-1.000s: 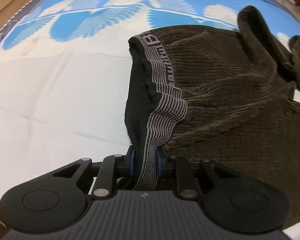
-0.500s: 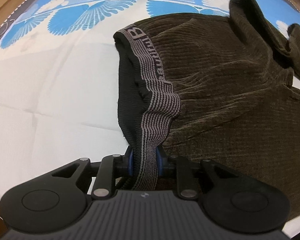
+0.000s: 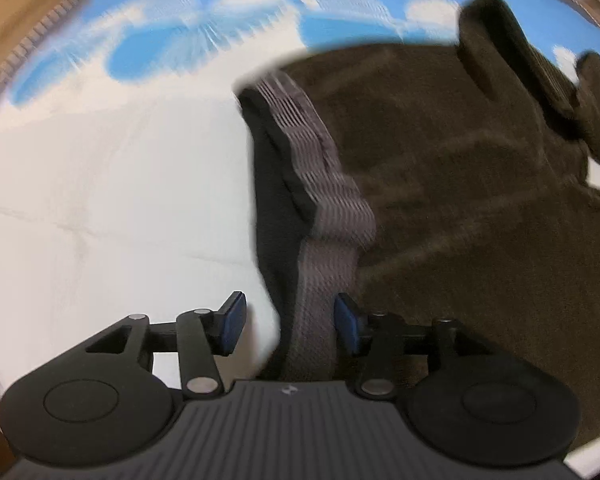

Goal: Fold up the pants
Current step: 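Release the cuff with the right gripper and the waistband with the left gripper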

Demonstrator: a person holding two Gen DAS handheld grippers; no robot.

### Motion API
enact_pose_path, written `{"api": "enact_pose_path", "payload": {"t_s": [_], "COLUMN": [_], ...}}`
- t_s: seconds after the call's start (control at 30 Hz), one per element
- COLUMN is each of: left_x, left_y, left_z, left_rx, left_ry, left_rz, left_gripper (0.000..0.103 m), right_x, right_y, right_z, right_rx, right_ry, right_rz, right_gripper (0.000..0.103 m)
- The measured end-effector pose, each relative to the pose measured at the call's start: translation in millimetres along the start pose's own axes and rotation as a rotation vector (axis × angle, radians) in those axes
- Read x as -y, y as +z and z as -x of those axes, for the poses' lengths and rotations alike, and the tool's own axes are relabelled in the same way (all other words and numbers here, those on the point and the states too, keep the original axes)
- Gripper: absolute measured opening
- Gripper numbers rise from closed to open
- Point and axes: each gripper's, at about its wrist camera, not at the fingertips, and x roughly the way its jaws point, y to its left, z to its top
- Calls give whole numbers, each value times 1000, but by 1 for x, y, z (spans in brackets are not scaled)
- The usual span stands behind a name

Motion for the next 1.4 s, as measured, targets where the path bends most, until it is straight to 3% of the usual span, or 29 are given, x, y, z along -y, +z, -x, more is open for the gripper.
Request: {"api": "enact_pose_path", "payload": {"t_s": [0.03, 0.13, 0.27, 0.4, 0.5, 0.6, 0.67, 0.73, 0.8, 0.97, 1.17, 1.4], "left_x": [-1, -1, 7, 27, 51, 71, 82, 79, 72, 72, 70, 69], "left_y": [1, 6, 9, 6, 1, -10, -21, -28, -25, -26, -20, -6], "left_z": [6, 24, 32, 31, 23, 14, 1, -12, -13, -14, -13, -5], "left_rx": [41, 164, 215, 212, 164, 114, 29, -35, -58, -58, -49, 62], "left_ry": [10, 45, -47, -137, -175, -184, -138, -104, -131, -132, -133, -112], "left_rz": [7, 27, 33, -38, -137, -258, -333, -333, -270, -275, -245, -175], "left_gripper": [58, 58, 58, 58, 58, 58, 58, 60, 60, 60, 60, 60], "right_x": [-1, -6, -15, -33, -56, -72, -82, -93, -105, -106, -107, -107], "right_y": [2, 6, 6, 0, -13, -24, -35, -45, -60, -83, -81, -66], "right_z": [6, 27, 42, 35, 28, 26, 25, 20, 18, -3, -1, 16], "right_rx": [41, 165, 236, 129, 42, -18, -92, -159, -201, -331, -304, -190], "right_ry": [-13, -17, 73, 260, 328, 379, 416, 423, 408, 304, 313, 385], "right_rz": [10, 29, 79, 185, 323, 419, 471, 545, 628, 720, 718, 644], "right_gripper": [48, 49, 56, 62, 62, 62, 62, 62, 62, 65, 68, 68]}}
